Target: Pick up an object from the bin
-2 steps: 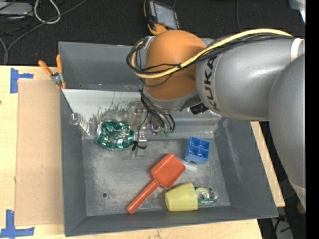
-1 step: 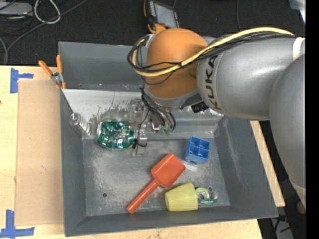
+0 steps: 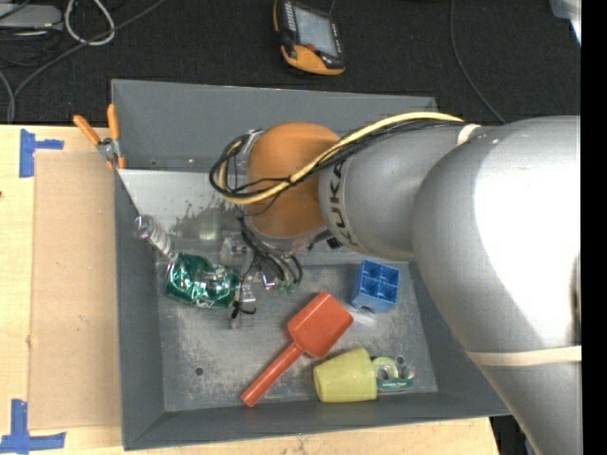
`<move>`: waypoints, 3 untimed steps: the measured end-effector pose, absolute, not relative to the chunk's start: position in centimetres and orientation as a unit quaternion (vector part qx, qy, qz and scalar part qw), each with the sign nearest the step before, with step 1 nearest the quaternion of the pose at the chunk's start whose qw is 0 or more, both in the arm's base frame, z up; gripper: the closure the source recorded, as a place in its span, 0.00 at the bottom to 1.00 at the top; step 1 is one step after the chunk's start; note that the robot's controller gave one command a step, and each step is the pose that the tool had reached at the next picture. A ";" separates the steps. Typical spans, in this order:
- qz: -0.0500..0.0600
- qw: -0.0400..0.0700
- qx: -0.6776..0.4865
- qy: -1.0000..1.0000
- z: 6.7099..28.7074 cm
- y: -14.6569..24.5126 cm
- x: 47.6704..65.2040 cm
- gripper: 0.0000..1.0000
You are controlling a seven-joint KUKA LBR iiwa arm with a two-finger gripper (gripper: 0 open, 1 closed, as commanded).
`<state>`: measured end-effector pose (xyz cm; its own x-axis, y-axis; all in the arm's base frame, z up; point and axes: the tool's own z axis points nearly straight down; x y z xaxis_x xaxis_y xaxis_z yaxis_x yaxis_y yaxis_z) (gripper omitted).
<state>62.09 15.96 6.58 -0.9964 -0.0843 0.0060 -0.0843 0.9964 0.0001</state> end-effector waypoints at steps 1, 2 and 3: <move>-0.002 -0.005 -0.009 -1.000 14.9 18.0 62.0 0.00; 0.001 0.010 0.122 -0.992 9.7 15.7 61.8 0.00; -0.002 -0.003 0.056 -0.998 6.9 17.9 61.0 0.00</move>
Offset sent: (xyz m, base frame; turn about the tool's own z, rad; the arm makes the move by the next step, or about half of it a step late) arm -0.0017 -0.0016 0.0342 -0.1627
